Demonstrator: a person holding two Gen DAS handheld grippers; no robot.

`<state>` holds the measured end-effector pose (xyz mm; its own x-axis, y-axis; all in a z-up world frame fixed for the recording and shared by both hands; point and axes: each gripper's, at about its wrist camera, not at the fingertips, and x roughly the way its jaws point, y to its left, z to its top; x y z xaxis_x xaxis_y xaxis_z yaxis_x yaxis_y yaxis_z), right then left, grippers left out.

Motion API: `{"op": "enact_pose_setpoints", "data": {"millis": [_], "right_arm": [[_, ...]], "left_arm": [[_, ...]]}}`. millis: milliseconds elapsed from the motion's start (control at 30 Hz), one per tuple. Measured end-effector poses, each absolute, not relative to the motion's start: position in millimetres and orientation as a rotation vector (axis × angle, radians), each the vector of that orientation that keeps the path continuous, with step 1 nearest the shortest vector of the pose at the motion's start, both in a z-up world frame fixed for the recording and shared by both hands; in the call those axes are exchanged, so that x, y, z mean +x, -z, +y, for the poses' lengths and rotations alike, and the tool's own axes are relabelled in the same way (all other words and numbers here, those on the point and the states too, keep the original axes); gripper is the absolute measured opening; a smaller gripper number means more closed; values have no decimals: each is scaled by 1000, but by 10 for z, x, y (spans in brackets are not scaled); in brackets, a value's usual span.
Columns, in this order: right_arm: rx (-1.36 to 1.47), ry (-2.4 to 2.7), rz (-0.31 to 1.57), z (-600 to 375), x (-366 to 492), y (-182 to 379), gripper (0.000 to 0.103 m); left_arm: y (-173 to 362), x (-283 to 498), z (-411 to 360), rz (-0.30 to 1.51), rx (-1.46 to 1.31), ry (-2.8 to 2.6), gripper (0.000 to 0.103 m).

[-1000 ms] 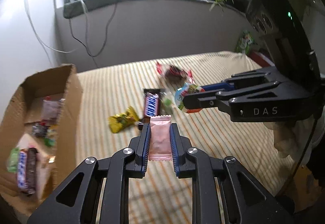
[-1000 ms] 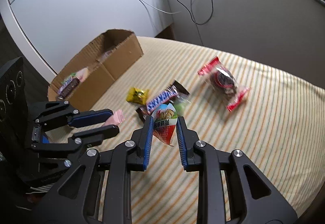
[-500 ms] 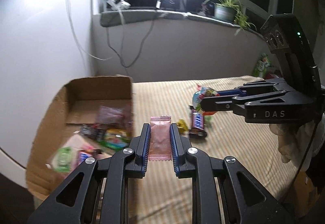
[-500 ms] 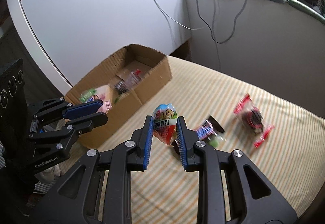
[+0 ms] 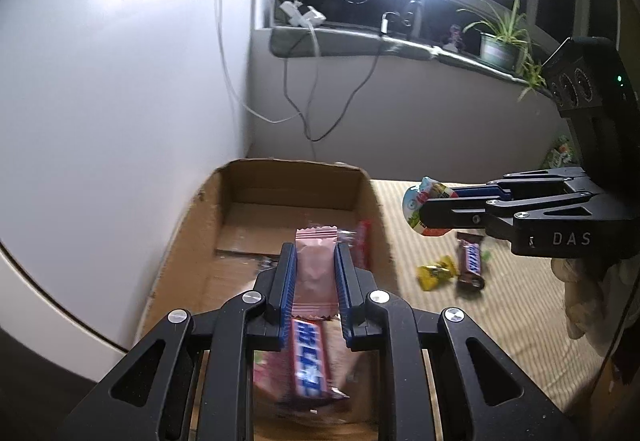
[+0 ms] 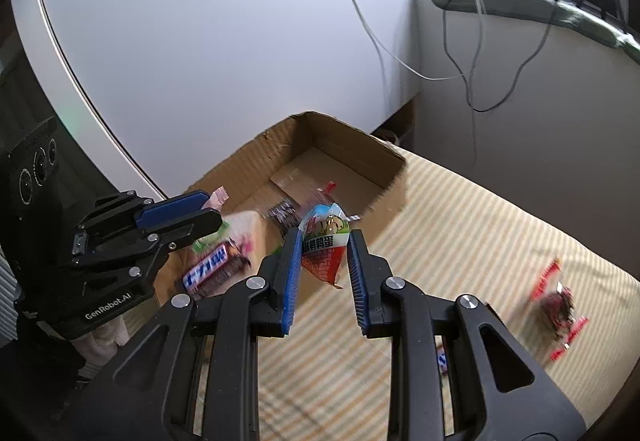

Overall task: Organize snacks
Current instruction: 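Carry the pink and egg-shaped candies into the box and open both grippers, then move the left gripper to the Snickers bar while right approaches the red pastry bag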

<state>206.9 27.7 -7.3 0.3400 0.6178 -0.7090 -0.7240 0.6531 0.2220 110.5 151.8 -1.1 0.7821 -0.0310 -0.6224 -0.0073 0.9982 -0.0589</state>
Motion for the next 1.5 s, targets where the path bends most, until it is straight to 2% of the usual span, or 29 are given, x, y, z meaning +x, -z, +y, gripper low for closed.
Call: {"op": "enact_pose_setpoints", "data": {"millis": [367, 1000, 1133, 1200, 1267, 1300, 1367, 1500], "right_arm": [[-171, -914, 883, 776, 2174, 175, 24], [-213, -922, 887, 991, 2209, 249, 25], [-214, -909, 869, 950, 2187, 209, 46], [-212, -905, 860, 918, 2177, 181, 47], [-210, -897, 854, 880, 2166, 156, 50], [-212, -893, 850, 859, 2158, 142, 53], [-214, -876, 832, 795, 2131, 102, 68], [-217, -854, 803, 661, 2082, 26, 79]], "left_arm": [[71, 1201, 1729, 687, -48, -38, 18], [122, 1260, 1791, 692, -32, -71, 20], [100, 1239, 1795, 687, -32, -77, 20], [82, 1218, 1788, 683, -28, -81, 22], [59, 1194, 1772, 678, -23, -83, 28], [46, 1181, 1762, 675, -21, -86, 34], [8, 1143, 1731, 662, -14, -88, 42], [-75, 1070, 1638, 638, 7, -91, 53]]}}
